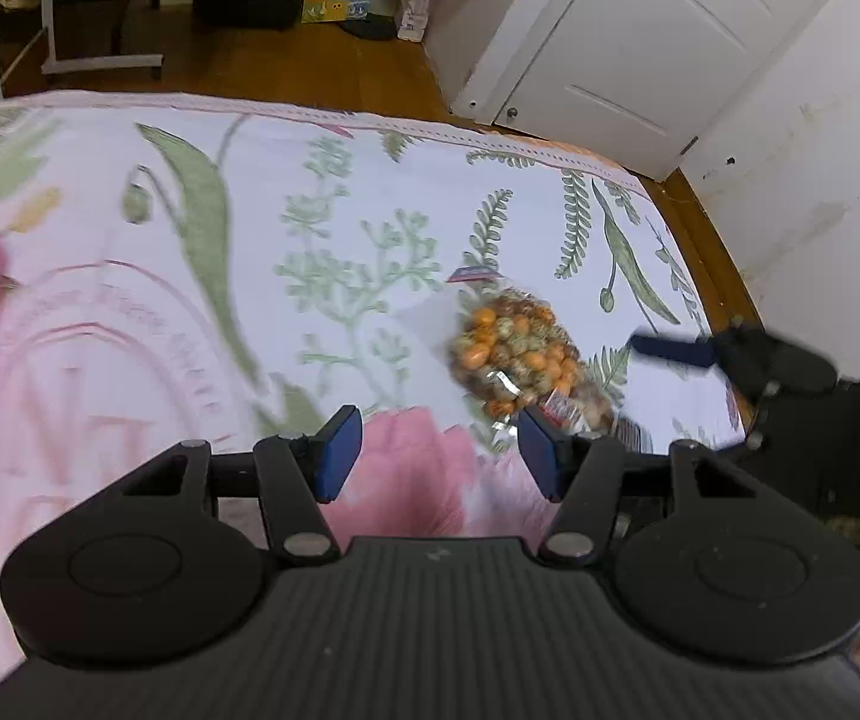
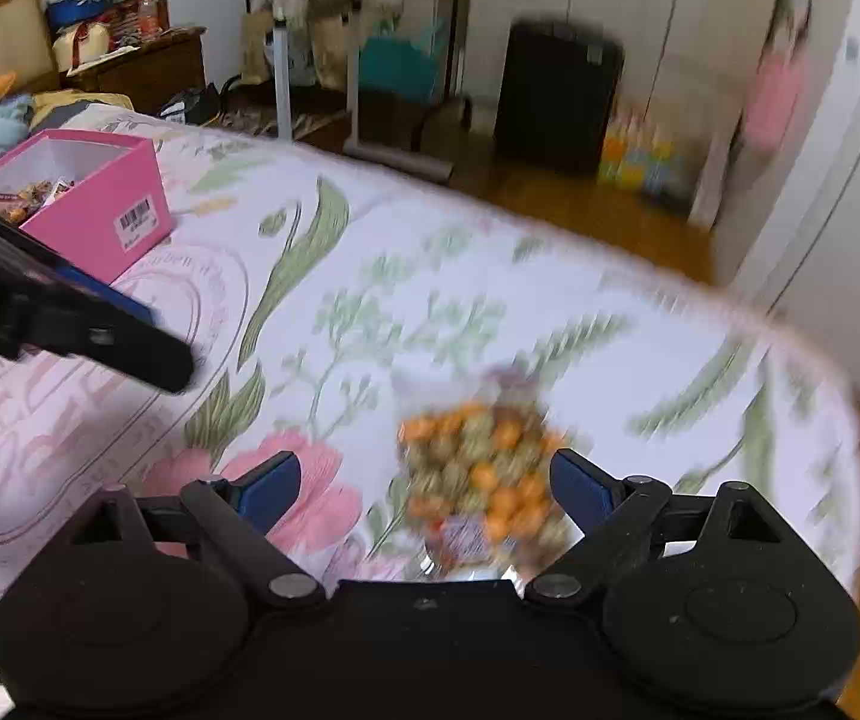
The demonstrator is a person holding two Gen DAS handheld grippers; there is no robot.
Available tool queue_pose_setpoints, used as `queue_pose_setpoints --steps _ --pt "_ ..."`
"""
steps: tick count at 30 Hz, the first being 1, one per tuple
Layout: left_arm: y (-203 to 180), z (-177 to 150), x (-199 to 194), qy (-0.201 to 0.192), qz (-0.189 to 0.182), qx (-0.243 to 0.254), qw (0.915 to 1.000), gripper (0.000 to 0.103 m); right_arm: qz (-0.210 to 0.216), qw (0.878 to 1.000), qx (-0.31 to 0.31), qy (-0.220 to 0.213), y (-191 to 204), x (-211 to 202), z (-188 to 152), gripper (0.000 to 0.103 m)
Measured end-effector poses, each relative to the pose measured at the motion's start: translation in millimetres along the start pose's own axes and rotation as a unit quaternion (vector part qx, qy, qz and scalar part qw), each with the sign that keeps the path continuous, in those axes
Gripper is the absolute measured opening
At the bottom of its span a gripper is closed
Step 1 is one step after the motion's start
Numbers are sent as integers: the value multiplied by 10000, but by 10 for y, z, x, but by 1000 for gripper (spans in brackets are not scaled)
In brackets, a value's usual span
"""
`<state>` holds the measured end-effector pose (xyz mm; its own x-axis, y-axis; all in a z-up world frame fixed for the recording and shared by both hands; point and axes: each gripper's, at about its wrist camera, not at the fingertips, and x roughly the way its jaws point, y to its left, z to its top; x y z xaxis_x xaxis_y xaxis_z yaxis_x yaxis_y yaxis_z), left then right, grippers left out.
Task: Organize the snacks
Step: 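Grasp the second clear bean bag with the right tool while the left tool grips it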
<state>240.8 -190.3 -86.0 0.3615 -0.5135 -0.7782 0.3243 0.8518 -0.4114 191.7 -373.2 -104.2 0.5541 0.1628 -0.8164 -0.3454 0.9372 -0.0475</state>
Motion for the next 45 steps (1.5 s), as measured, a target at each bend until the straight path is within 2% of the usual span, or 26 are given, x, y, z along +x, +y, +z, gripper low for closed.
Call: queue_pose_setpoints --steps 4,6,9,12,16,19,21,25,29,31,33,36,39,45 --pt "-45 -14 415 188 -327 -318 9988 57 -196 9994 -156 228 -83 236 -130 93" --pt "-58 -38 606 279 -496 -476 9972 57 -159 9992 -92 354 -169 344 -204 93" --pt "-88 -83 787 204 -587 -540 9966 57 -131 9984 200 516 -330 479 -309 93" --pt "-122 -107 955 289 -698 -508 9958 57 -92 9978 413 518 -417 576 -367 95" --pt "-122 -145 1144 396 -736 -517 9952 57 -117 9992 187 338 -331 651 -338 98" --pt "-98 -153 1198 365 -854 -532 9943 57 -172 9996 18 235 -198 668 -254 90" --pt "-20 -135 1168 373 -1024 -662 9918 57 73 9998 95 133 -140 643 -164 84" --pt "146 -60 1091 362 -884 -857 9917 56 3 9992 213 326 23 719 8 83" --pt "223 -24 1069 348 -613 -864 9938 53 191 9964 479 666 12 813 38 86" --pt "229 -32 1102 374 -505 -834 9945 51 116 9971 286 698 53 805 9 86" --pt "231 -47 1113 322 -467 -830 9949 51 33 9968 466 649 83 762 -5 78" --pt "182 -50 1112 268 -408 -731 9961 51 -142 9955 620 706 163 722 -3 76" --pt "134 -78 1076 254 -335 -520 9978 51 -119 9925 933 781 139 697 26 74" --pt "98 -96 928 273 -282 -383 9985 51 -155 9921 991 754 232 582 56 74"
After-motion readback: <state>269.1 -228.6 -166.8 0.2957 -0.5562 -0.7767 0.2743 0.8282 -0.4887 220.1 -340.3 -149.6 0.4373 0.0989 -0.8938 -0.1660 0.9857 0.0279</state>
